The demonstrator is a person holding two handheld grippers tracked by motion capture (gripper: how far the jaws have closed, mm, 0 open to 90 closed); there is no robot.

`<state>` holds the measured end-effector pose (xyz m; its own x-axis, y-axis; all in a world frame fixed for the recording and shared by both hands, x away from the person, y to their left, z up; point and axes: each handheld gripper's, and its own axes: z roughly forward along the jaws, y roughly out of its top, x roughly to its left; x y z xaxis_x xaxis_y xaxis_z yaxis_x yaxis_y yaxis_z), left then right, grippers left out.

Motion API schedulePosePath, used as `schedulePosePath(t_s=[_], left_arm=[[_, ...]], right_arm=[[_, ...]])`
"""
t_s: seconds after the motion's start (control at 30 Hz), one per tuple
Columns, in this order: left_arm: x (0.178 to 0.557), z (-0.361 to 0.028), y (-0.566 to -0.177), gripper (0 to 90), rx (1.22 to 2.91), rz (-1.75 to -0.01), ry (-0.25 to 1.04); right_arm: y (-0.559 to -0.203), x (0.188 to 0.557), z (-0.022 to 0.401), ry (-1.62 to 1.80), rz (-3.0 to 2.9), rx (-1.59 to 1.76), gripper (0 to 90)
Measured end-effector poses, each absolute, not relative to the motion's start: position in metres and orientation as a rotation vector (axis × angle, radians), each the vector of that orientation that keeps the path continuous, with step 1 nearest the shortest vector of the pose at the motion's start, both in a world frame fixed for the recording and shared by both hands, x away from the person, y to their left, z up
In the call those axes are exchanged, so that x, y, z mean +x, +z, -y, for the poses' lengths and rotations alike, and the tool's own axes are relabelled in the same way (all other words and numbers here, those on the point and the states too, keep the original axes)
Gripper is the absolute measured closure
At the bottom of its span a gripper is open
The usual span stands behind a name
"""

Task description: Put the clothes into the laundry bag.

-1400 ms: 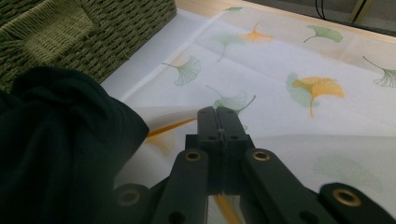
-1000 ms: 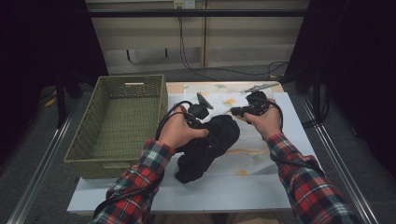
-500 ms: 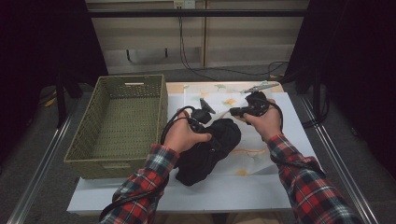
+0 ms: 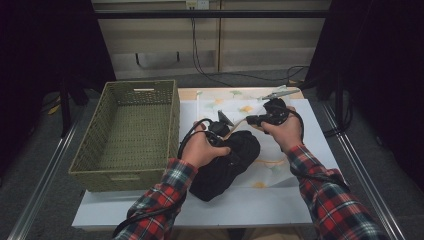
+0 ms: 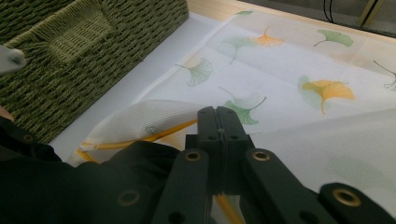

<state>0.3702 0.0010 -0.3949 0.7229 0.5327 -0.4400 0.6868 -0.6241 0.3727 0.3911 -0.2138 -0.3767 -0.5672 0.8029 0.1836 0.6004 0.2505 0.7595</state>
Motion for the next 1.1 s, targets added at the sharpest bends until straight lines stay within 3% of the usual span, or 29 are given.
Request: schedulePosePath(t_s=[0.67,1.1], left_arm=[[0.373,0.011,-0.415,53.9,2.364,-1.022,-0.252],[0.375,0.015,-0.427,39.3,2.36,-0.973,-0.127]], right_arm=[[-0.378,0.385,0.213,1.235,-2.288,1.325,90.0],[-0.381,0.382,0.216,1.227,-2.292,1.331,90.0]])
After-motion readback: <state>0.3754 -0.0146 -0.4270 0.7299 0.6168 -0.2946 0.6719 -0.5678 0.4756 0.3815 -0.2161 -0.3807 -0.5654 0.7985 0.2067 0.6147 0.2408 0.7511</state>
